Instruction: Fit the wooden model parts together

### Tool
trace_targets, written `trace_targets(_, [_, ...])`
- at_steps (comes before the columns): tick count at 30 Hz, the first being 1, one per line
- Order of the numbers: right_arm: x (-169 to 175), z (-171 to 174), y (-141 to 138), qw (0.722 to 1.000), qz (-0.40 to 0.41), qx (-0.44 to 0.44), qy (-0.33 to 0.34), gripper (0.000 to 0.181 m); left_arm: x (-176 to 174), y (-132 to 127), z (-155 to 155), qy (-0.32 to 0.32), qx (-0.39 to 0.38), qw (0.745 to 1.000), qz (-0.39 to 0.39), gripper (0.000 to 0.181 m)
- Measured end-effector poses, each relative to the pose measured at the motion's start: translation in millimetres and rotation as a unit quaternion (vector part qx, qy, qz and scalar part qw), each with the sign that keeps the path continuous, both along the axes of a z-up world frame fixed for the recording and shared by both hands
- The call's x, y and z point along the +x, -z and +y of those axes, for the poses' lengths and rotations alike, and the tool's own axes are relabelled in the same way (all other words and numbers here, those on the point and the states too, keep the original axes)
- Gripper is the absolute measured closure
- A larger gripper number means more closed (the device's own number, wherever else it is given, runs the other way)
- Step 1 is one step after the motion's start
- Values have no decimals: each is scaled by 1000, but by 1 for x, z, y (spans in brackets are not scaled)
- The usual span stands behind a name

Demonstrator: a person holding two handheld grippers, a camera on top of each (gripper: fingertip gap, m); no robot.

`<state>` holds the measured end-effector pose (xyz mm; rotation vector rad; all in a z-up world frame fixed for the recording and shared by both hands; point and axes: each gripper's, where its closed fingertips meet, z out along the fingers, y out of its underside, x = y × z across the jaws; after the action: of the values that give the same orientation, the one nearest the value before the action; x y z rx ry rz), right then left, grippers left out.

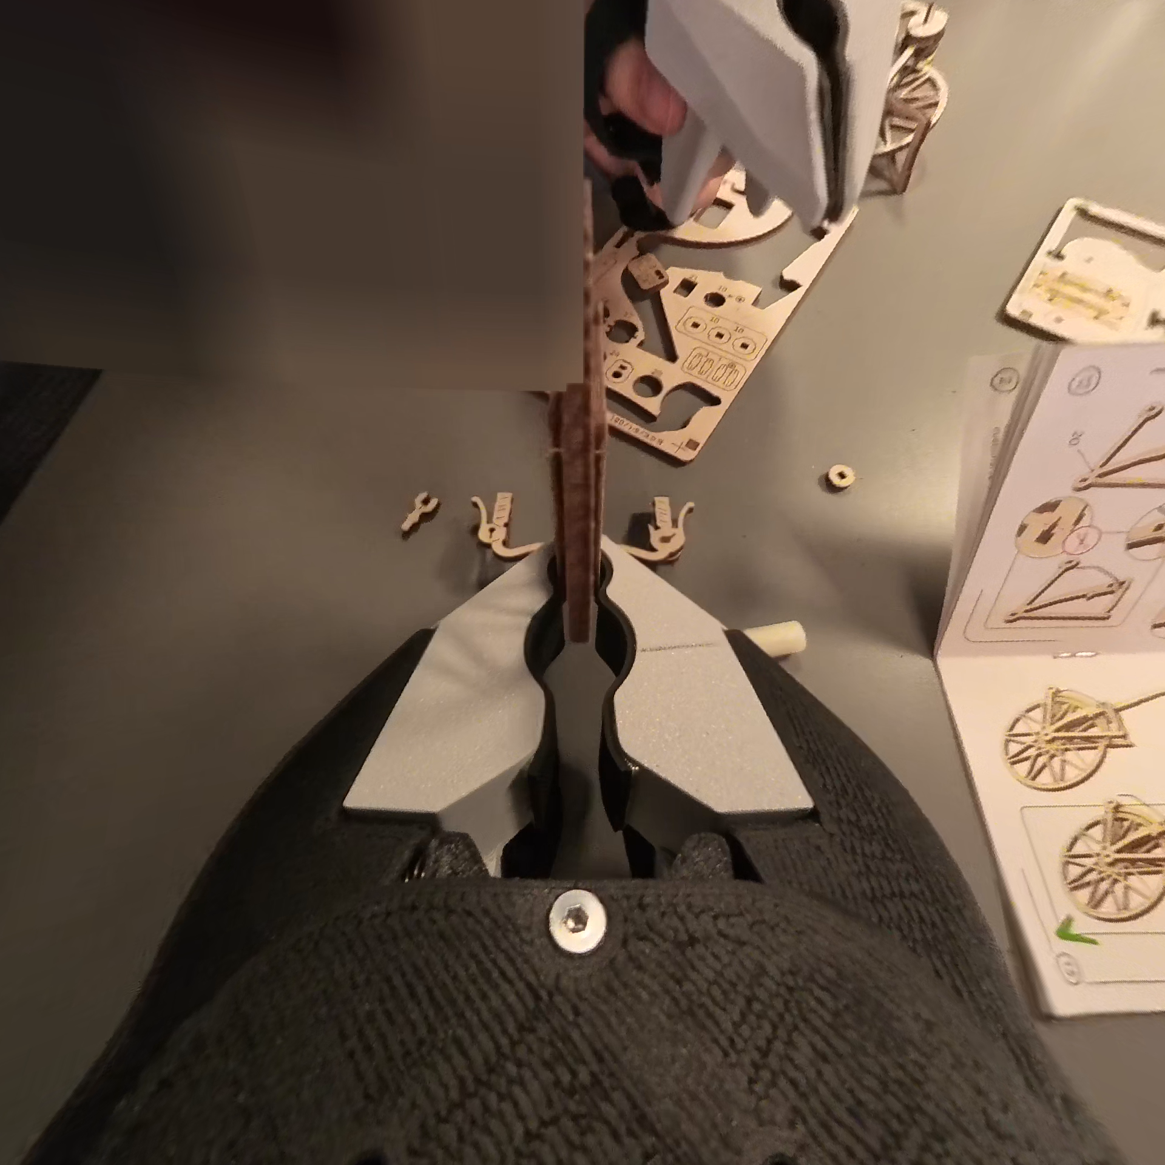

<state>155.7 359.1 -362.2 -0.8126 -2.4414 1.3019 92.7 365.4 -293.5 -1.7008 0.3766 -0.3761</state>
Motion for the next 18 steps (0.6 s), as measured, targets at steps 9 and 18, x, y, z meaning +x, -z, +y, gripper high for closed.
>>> trace_targets(9, [1,-2,3,998,32,56,-23,181,0,-1,0,2,1,1000,-3,181])
trace_targets(18, [7,-5,4,999,12,37,-25,181,2,0,-1,5,1,1000,1,181])
